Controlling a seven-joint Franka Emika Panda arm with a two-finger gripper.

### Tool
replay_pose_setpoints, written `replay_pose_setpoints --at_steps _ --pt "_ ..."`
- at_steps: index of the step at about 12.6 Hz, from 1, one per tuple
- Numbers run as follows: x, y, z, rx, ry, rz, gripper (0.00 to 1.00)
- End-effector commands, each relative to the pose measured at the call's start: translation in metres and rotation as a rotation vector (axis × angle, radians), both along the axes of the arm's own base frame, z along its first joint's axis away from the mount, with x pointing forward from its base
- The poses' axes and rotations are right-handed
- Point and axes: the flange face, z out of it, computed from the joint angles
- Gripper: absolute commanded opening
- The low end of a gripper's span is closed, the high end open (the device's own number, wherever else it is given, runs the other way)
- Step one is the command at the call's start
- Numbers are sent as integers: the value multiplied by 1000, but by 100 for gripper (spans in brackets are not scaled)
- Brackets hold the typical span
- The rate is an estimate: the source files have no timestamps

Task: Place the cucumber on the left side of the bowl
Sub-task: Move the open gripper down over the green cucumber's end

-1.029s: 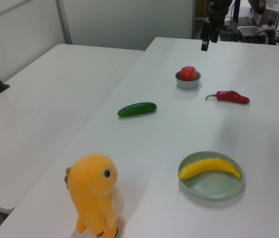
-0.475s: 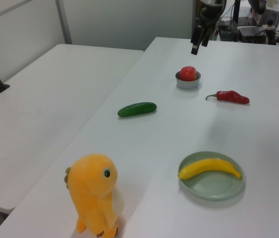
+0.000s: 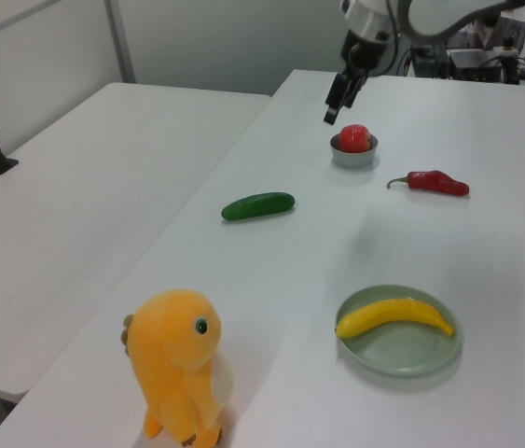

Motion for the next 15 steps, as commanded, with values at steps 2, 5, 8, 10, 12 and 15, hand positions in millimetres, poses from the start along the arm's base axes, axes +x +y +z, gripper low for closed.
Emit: replay_pose_setpoints --at_steps 2,5,8,10,12,15 --pt "37 5 -39 -32 -3 101 100" --pt "61 13 -60 -53 22 139 100" --pt "92 18 -78 -84 116 218 100" --pt "100 19 -110 -111 143 297 100" --pt "119 16 -141 -103 143 325 100" --pt "127 26 -149 -105 118 350 100"
